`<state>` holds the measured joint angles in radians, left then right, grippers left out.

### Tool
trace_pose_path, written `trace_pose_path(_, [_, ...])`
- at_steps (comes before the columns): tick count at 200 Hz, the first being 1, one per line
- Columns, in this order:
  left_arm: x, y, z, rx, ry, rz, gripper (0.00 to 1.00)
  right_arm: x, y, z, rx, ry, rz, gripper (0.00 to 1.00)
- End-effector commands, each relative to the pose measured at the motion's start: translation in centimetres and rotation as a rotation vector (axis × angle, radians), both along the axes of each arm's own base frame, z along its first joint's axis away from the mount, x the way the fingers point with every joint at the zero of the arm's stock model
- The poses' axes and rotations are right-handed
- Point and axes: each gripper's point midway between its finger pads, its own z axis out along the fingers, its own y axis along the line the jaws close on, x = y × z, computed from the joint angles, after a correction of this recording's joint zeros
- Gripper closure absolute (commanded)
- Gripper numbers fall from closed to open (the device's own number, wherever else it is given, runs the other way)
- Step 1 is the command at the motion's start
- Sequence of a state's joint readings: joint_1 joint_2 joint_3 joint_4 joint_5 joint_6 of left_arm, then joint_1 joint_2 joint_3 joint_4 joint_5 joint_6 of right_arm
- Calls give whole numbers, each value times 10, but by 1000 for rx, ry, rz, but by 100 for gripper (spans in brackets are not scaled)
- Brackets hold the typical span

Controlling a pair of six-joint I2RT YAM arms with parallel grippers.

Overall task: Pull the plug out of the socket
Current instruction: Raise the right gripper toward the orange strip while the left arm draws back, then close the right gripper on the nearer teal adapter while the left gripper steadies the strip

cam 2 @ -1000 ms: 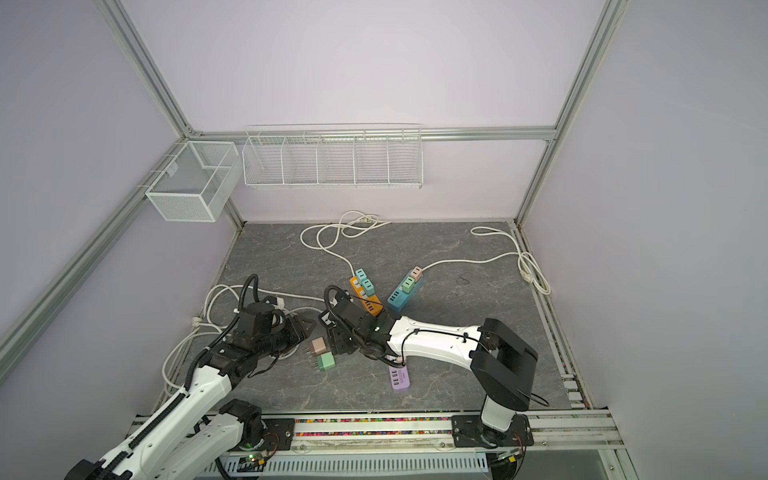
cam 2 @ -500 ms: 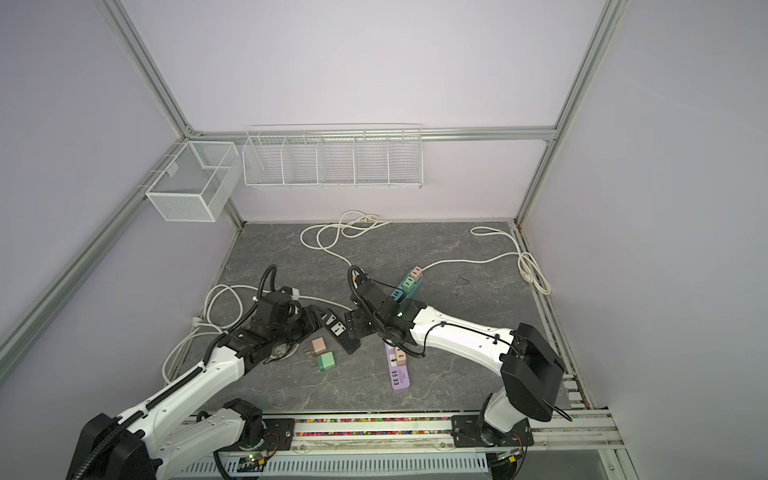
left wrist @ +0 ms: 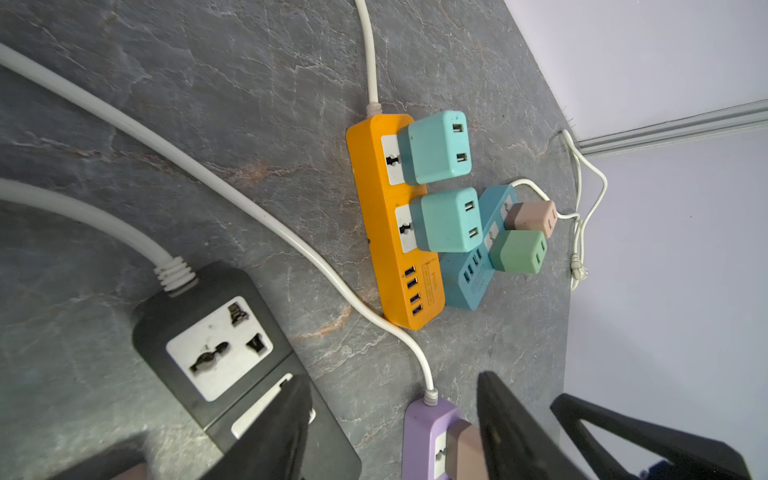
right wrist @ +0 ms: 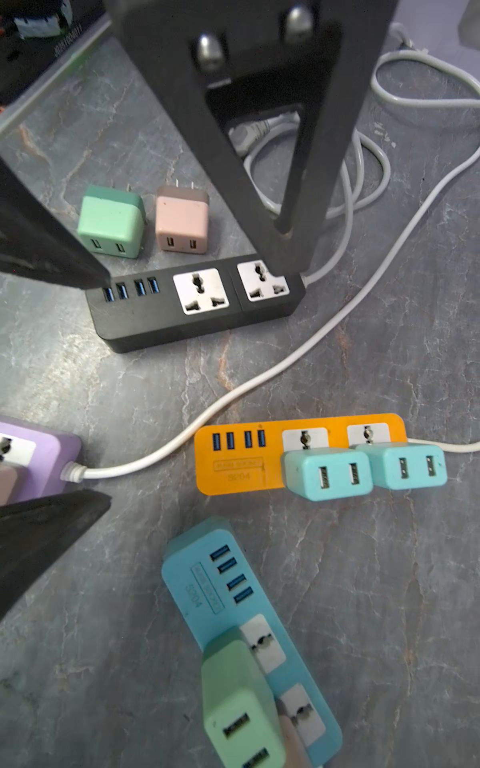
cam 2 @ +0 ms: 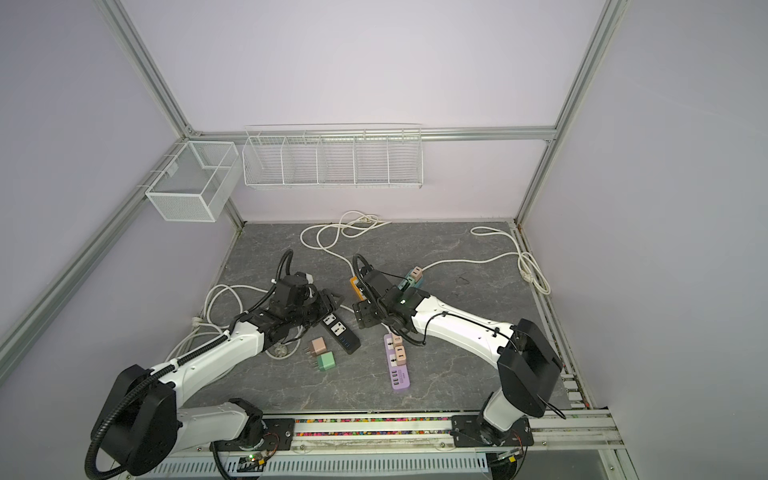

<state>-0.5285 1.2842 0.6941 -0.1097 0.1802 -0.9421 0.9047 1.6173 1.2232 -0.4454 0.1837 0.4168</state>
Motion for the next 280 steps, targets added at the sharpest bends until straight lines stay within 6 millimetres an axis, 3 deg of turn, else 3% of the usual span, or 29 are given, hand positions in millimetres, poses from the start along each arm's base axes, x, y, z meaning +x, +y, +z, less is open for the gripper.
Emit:
trace_pose_path(1, [17, -11, 16, -41, -41, 12, 36, 12, -4, -8, -60, -7, 13, 23])
trace_pose_path(116, [43, -44, -15, -34, -13, -70, 41, 78, 4, -44, -149, 10, 8, 31])
trace_pose_path(205, [50, -34, -36, 64, 9, -50, 42, 112, 13, -69, -146, -5, 7, 39])
trace_pose_path(280, [51, -29, -38, 85, 9, -33, 42, 128, 21, -80, -182, -24, 37, 46])
